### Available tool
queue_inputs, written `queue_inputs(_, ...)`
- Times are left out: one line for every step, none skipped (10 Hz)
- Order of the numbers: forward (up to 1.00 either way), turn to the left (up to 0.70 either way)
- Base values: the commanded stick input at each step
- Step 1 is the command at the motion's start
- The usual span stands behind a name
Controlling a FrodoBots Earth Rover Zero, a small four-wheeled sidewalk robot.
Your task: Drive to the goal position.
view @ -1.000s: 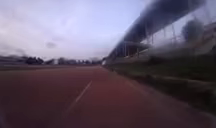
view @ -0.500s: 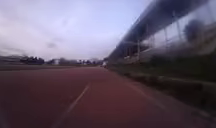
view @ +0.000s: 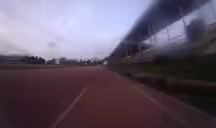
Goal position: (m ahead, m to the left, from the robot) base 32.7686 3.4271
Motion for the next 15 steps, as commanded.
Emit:
queue_inputs(0.7, 0.0)
queue_inputs(0.7, 0.0)
queue_inputs(0.7, 0.0)
queue_inputs(0.7, 0.0)
queue_inputs(0.7, 0.0)
queue_inputs(0.7, 0.0)
queue_inputs(0.7, 0.0)
queue_inputs(0.7, 0.0)
queue_inputs(0.7, 0.0)
queue_inputs(0.7, 0.0)
queue_inputs(0.7, 0.0)
queue_inputs(0.7, 0.0)
queue_inputs(0.7, 0.0)
queue_inputs(0.7, 0.0)
queue_inputs(0.7, 0.0)
